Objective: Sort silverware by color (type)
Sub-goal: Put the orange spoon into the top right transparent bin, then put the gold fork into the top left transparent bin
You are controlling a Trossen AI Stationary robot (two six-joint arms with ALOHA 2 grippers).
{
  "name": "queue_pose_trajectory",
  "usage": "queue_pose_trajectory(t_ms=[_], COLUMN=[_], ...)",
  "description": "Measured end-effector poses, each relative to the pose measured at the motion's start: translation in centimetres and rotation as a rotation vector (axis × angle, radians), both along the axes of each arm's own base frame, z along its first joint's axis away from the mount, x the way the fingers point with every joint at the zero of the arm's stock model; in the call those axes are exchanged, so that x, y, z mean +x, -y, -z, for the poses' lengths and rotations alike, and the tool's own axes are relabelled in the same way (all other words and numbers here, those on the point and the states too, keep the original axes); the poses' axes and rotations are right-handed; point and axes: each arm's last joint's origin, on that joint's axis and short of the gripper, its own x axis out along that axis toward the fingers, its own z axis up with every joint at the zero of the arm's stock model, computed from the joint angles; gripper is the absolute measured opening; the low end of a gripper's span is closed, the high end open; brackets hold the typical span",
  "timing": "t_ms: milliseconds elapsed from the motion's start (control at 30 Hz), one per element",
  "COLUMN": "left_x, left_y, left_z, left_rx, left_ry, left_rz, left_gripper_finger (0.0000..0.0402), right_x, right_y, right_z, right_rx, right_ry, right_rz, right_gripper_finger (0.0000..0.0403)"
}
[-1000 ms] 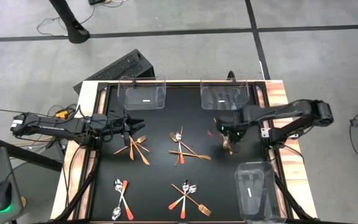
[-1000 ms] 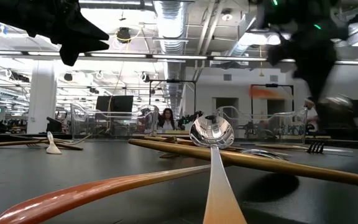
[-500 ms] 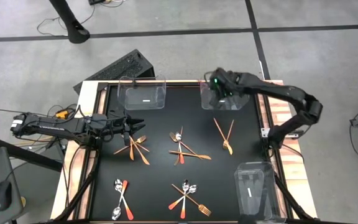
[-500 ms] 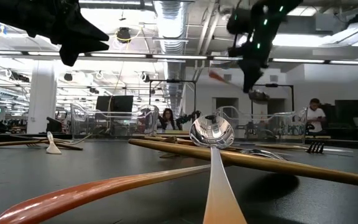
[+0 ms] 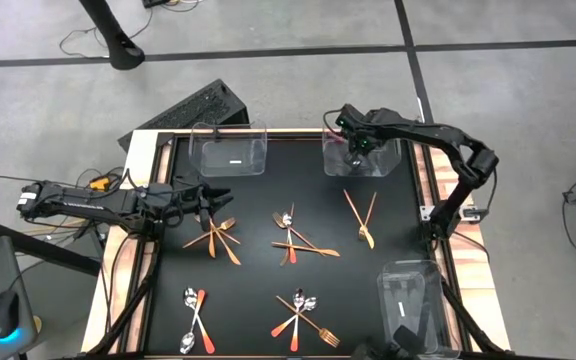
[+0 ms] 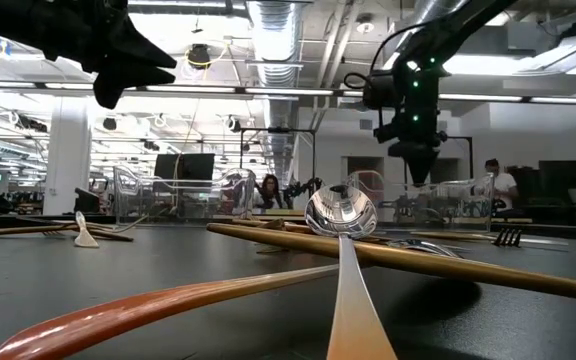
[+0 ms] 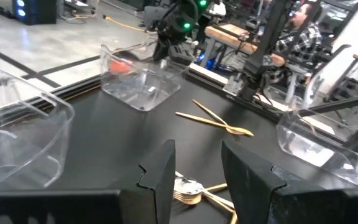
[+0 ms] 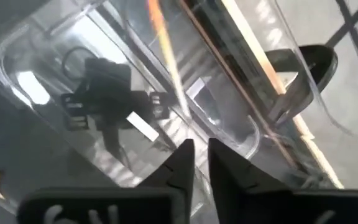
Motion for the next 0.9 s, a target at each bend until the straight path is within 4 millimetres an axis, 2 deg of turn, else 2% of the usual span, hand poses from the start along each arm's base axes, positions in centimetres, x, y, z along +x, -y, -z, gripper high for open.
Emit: queue_pose_trajectory(t_ms=[267, 400, 533, 667, 900], left_x=[0.0, 0.0, 0.0, 0.0, 0.0], left_y=[0.0, 0.0, 0.0, 0.0, 0.0], left_z=[0.0, 0.0, 0.0, 0.0, 0.0], left_rx=[0.013, 0.012, 0.012, 0.012, 0.012], left_ry=[-0.008, -0.008, -0.008, -0.008, -0.007], left_rz=[-0.011, -0.011, -0.011, -0.011, -0.011], left_gripper_finger=[0.0118, 0.0118, 0.0118, 0.0118, 0.0118], right_x=[-0.4, -0.4, 0.5, 1.8, 4.2], right_y=[-0.8, -2.1, -4.6, -7.9, -13.9], right_z=[-1.7, -3.2, -4.6, -5.3, -3.7], right_rx=[-0.026, 0.018, 0.059, 0.098, 0.192], right_ry=[0.102, 0.232, 0.348, 0.407, 0.334], right_rz=[0.129, 0.166, 0.172, 0.168, 0.158], right_gripper_finger=[0.0158, 0.0179, 0.0175, 0.0163, 0.0155])
